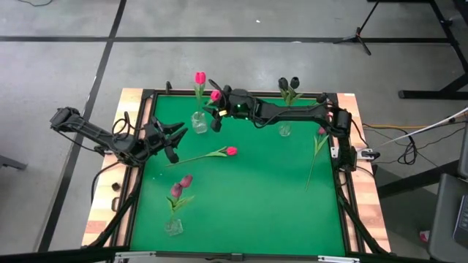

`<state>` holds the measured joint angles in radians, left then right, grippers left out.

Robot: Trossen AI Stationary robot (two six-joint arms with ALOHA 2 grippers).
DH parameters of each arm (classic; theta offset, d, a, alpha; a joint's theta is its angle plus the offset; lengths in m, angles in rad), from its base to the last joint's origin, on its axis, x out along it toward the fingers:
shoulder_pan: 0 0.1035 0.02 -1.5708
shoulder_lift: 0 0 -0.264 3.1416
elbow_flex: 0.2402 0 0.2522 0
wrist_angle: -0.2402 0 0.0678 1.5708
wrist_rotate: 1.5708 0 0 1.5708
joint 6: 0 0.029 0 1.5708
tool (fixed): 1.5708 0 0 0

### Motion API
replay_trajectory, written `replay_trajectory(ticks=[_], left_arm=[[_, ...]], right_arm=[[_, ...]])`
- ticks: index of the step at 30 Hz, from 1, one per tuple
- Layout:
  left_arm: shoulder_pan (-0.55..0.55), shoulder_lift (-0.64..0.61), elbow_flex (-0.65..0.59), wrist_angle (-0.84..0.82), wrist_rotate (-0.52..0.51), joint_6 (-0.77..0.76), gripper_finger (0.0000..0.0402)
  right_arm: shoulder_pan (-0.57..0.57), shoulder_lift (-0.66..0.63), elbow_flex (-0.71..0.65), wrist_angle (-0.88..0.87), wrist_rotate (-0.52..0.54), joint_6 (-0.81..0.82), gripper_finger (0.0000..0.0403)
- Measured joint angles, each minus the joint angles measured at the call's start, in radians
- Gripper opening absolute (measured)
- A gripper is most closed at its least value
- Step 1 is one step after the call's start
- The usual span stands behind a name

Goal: Sort flowers into vase by color
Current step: Put the top pink flower into the top left transparent vase

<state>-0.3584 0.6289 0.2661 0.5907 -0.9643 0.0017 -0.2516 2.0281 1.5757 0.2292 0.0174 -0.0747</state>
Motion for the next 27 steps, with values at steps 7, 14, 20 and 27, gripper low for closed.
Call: replay_trajectory(ticks=[7,14,20,27], left_arm=[[0.0,0.0,0.0,0.0,-0.003,-0.001,0.0125],[0.0,0.0,0.0,0.0,-0.003,-0.002,0.0125],[0.0,0.0,0.0,0.0,-0.003,-0.003,0.0125],[0.0,0.0,0.0,0.0,-0.004,-0.003,0.0125]], right_arm=[[0.0,0.0,0.0,0.063,0.0,-0.005,0.0133],[-0.027,0.0,0.01,0.056,-0.021,0.004,0.0155],[-0.041,0.0,0.011,0.067,-0.024,0.03,0.0201],[-0.054,0.0,0.011,0.107,-0.017,0.047,0.023]])
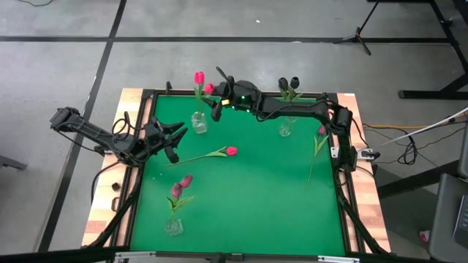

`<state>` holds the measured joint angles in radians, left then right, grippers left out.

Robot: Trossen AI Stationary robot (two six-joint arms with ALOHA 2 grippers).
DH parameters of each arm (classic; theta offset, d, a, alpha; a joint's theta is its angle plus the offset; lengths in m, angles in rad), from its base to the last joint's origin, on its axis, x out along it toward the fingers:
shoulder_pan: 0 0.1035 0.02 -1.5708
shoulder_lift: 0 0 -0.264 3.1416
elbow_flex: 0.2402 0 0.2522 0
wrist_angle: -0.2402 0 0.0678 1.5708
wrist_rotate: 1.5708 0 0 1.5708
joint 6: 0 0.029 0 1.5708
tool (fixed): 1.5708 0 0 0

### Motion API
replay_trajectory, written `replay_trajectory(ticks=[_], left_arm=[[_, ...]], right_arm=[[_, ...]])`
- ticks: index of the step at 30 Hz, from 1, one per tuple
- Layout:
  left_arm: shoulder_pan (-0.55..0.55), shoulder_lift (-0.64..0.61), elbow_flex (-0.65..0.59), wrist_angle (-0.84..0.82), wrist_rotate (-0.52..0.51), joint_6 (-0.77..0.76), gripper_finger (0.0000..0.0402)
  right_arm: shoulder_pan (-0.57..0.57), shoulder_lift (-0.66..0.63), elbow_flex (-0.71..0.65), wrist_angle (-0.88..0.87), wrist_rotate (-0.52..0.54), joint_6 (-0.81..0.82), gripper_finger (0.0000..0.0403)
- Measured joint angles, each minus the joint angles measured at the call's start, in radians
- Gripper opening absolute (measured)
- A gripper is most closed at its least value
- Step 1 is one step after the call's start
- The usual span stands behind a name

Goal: Sort flowers into vase by color
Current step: Put the top pink flower into the top left transparent vase

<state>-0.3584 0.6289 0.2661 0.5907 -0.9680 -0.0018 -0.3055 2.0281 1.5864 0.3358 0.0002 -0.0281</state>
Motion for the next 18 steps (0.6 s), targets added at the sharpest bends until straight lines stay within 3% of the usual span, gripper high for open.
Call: replay_trajectory(ticks=[8,18], left_arm=[[-0.007,0.0,0.0,-0.093,-0.063,-0.041,0.0125],[-0.011,0.0,-0.001,-0.331,-0.063,-0.179,0.0125]], right_arm=[[-0.018,-0.033,0.0,-0.106,0.114,-0.054,0.0231],[-0.028,-0.156,0.001,-0.338,0.086,-0.073,0.0231]])
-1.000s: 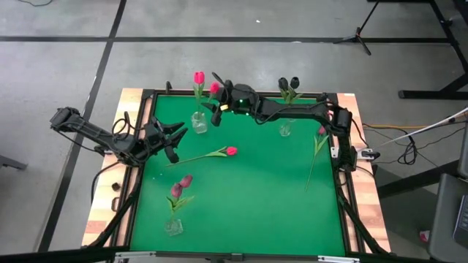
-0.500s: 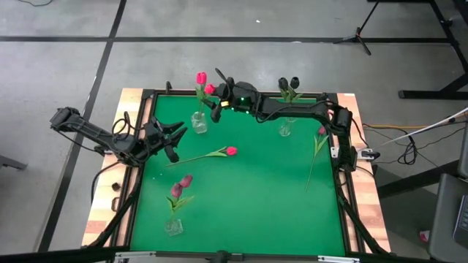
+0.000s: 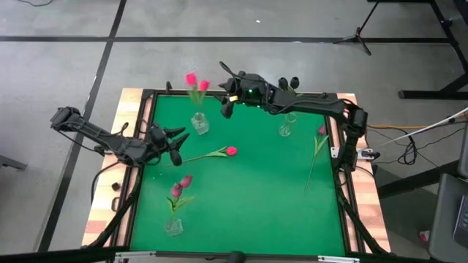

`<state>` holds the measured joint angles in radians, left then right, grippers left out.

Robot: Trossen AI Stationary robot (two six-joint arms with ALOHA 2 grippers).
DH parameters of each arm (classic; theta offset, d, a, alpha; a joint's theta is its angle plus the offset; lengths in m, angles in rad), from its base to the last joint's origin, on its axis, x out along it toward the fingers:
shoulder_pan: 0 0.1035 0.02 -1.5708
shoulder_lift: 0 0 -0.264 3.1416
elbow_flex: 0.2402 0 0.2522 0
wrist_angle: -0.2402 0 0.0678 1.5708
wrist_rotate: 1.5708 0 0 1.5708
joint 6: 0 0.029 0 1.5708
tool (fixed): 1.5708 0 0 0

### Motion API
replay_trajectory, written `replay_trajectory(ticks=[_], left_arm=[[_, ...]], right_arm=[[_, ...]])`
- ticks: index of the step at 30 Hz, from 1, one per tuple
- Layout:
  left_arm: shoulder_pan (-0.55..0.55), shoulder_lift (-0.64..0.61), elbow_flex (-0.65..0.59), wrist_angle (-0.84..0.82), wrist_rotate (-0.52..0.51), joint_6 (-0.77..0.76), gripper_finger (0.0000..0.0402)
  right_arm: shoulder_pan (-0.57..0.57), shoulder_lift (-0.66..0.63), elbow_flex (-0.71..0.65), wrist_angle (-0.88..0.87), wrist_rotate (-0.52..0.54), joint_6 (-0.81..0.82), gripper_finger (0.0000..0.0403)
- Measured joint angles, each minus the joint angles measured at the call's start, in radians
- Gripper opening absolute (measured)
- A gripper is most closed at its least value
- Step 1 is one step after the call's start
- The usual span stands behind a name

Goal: Sort flowers into vase by color
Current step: Put the top pink flower into the top left transparent vase, then put the pink flower into the top left transparent vase

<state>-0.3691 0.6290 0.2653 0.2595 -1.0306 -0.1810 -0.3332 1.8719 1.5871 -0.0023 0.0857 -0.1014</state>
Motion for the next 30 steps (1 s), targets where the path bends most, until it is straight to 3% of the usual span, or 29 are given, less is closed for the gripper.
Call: replay_trajectory(ticks=[9,16,26,30], left_arm=[[0.006,0.02,0.0,-0.158,0.052,-0.108,0.0125],[0.111,0.186,0.0,-0.171,0.238,-0.15,0.0125],[0.239,0.428,0.0,-0.138,0.617,-0.179,0.0125],[0.246,0.479,0.0,-0.116,0.663,-0.177,0.0125]], right_arm=[[0.0,-0.115,0.0,-0.275,-0.019,-0.012,0.0231],[0.041,-0.266,0.0,-0.407,-0.015,0.001,0.0231],[0.191,-0.385,0.0,-0.471,0.189,-0.026,0.0231],[0.231,-0.389,0.0,-0.517,0.238,-0.029,0.0231]])
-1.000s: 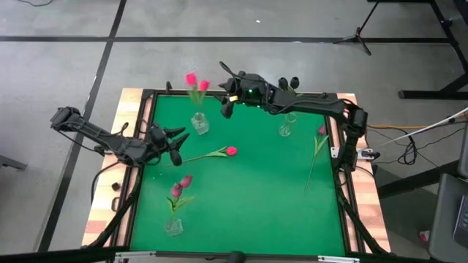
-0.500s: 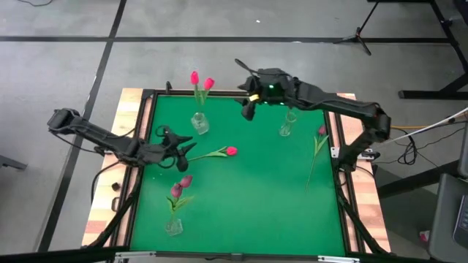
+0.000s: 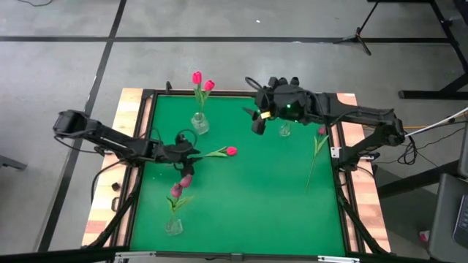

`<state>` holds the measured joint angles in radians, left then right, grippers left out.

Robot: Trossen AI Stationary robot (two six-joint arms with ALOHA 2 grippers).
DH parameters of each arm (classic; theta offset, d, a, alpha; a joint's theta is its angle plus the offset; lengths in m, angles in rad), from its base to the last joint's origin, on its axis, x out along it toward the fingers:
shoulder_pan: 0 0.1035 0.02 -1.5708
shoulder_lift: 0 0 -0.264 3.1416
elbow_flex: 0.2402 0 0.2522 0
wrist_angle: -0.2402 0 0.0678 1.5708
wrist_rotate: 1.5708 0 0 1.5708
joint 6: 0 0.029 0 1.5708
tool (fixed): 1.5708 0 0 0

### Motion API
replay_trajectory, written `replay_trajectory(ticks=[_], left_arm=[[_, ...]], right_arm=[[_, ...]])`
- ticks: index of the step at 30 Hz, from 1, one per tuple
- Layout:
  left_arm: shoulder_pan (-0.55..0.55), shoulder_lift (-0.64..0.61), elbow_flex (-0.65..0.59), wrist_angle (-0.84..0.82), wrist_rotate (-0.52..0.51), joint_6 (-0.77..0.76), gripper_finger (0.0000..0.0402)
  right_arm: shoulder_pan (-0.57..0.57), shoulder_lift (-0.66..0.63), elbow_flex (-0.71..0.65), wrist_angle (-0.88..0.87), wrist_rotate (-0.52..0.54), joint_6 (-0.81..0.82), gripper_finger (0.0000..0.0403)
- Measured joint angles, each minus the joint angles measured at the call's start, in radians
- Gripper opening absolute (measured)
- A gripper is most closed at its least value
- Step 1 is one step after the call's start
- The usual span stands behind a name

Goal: Sort flowers into vase by color
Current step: Put the pink flower into the top left transparent vase

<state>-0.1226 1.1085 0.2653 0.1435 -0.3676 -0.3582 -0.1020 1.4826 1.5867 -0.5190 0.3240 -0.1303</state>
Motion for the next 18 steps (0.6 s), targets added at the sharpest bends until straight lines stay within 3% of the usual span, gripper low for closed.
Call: replay_trajectory(ticks=[18], left_arm=[[0.055,0.226,0.0,0.062,0.038,0.033,0.0125]], right_arm=[[0.044,0.001,0.0,-0.038,0.024,0.029,0.0231]])
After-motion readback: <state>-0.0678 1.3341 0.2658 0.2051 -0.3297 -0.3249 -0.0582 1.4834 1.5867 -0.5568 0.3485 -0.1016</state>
